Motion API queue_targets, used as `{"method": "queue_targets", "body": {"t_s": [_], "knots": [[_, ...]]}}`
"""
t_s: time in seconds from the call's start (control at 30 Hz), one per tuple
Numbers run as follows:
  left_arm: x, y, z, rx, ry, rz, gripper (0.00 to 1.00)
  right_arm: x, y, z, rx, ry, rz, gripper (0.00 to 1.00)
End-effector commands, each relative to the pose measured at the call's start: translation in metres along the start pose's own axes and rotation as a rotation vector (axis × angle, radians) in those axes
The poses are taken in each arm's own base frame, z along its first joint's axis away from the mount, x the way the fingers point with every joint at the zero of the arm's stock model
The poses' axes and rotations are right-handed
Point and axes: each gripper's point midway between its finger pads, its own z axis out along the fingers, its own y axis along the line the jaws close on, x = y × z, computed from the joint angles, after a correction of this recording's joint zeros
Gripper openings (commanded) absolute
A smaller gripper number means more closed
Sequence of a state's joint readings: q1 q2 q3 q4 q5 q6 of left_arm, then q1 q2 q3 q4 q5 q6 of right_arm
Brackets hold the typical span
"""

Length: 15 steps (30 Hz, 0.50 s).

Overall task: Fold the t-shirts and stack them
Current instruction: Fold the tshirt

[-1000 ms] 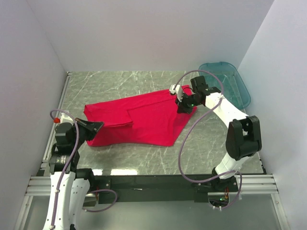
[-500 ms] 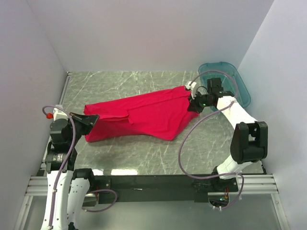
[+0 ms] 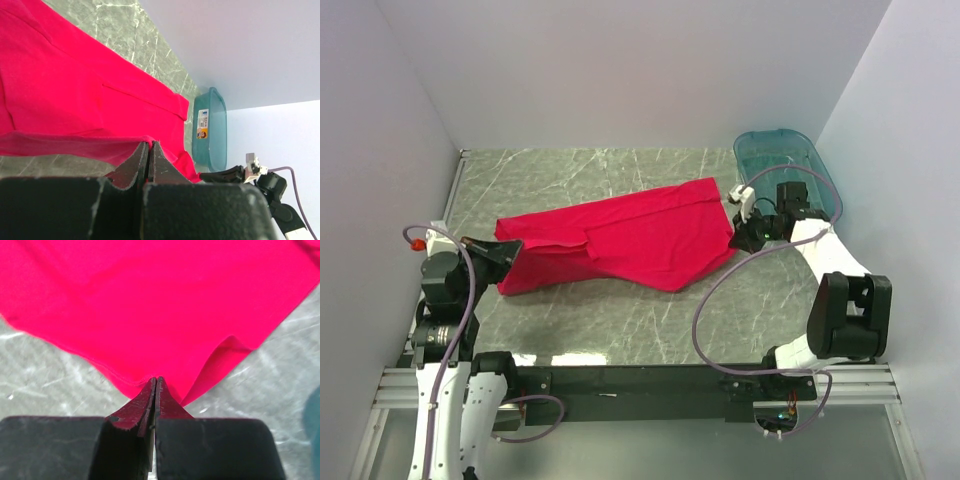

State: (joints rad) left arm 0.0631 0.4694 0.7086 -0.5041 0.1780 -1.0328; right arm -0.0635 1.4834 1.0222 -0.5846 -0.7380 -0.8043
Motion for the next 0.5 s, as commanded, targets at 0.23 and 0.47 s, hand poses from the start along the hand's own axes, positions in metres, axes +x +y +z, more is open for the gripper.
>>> {"method": "queue_targets", "body": {"t_s": [0.23, 0.47], "knots": [[0.011, 0.008, -0.009, 0.011, 0.017, 0.012, 0.01, 0.03, 0.005, -0.029, 0.004, 0.017, -0.046, 0.0], [0.032, 0.021, -0.012, 0.017, 0.093, 0.009, 0.01, 0.052, 0.007, -0.024, -0.046, 0.063, -0.019, 0.0]]}}
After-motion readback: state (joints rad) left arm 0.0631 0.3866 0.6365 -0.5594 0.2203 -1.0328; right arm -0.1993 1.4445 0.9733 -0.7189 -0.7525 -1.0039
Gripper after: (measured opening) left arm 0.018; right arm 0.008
